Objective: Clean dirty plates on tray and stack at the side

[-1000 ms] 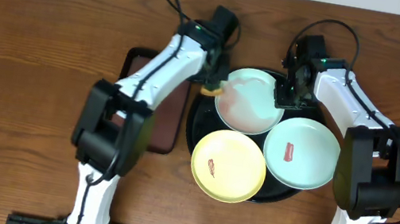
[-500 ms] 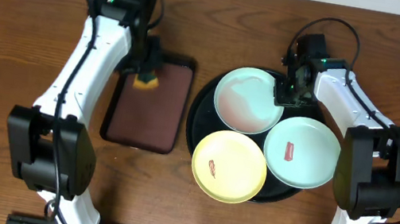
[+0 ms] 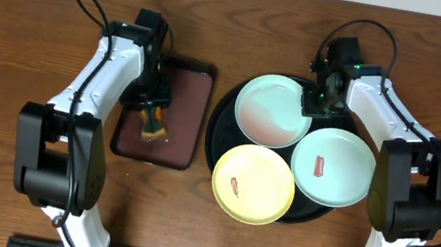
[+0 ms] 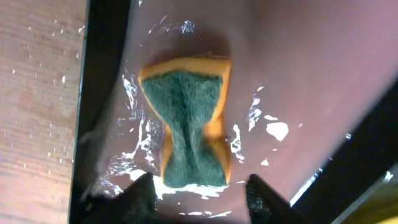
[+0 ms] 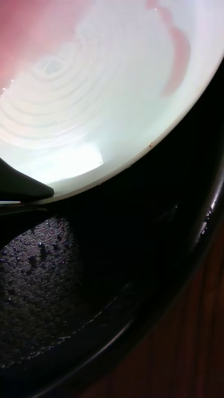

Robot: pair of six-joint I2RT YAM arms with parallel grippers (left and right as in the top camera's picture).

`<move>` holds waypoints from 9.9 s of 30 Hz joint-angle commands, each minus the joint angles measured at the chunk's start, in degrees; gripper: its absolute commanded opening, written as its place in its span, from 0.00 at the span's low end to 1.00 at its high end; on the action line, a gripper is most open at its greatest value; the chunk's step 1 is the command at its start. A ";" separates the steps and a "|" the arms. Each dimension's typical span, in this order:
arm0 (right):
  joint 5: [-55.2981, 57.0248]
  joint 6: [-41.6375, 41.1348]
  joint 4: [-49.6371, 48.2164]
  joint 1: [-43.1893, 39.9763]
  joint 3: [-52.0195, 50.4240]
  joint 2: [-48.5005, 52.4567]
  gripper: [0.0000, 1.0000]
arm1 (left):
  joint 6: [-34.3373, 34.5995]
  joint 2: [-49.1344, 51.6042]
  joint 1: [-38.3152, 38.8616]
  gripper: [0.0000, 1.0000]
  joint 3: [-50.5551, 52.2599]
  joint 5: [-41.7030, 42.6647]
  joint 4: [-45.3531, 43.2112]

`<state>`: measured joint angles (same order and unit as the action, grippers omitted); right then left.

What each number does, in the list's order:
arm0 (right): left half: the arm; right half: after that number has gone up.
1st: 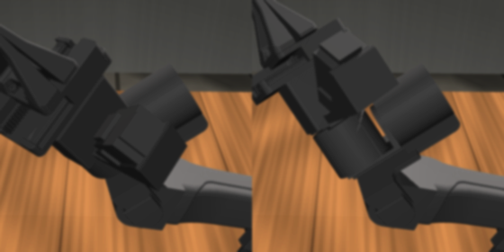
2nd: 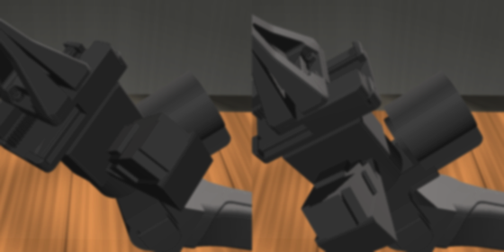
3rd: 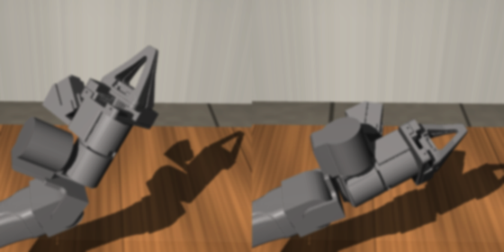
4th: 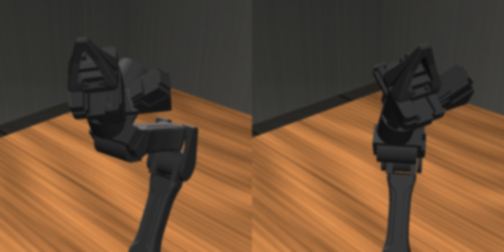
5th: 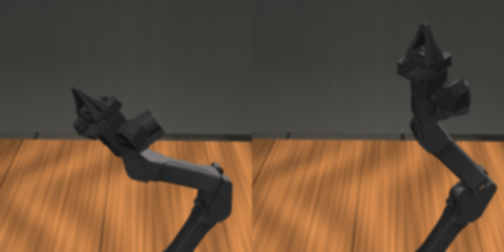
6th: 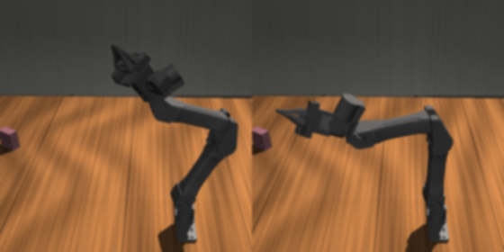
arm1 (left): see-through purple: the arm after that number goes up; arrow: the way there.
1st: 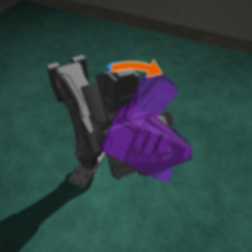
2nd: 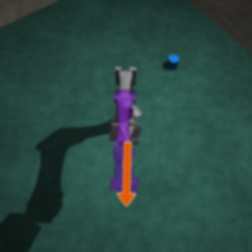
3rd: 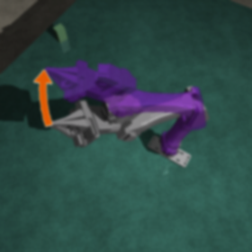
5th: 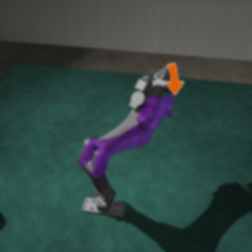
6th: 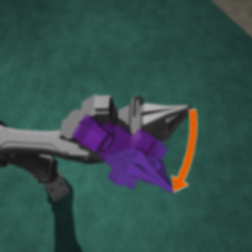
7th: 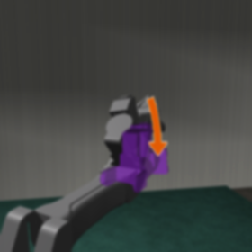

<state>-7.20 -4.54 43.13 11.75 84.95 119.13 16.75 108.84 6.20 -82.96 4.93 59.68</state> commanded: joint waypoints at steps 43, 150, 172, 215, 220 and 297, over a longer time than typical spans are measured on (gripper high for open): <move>1.27 -1.27 -6.47 10.19 2.89 -9.79 0.01 | -0.66 -39.19 -13.20 0.86 -6.21 -0.07 14.88; 54.51 37.83 -35.52 44.81 6.84 -8.24 0.01 | -0.66 -39.19 -13.20 0.86 -6.21 -0.07 14.88; 2.58 -24.76 -9.07 8.90 6.91 -19.26 0.01 | -0.66 -39.19 -13.20 0.87 -6.21 -0.07 14.88; -20.15 -9.77 3.04 -49.66 -18.58 -33.44 0.54 | -0.66 -39.19 -13.20 0.86 -6.21 -0.07 14.86; -8.61 -5.20 8.94 -37.44 -18.93 -33.75 0.49 | -0.66 -39.19 -13.20 0.86 -6.21 -0.07 14.88; -1.68 -6.10 -10.82 -3.93 -24.46 -39.17 0.43 | 5.03 -16.90 -3.13 0.24 1.44 1.29 5.33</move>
<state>-6.35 -11.40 31.57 8.10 58.59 80.29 17.72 84.05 0.99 -82.83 7.44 66.19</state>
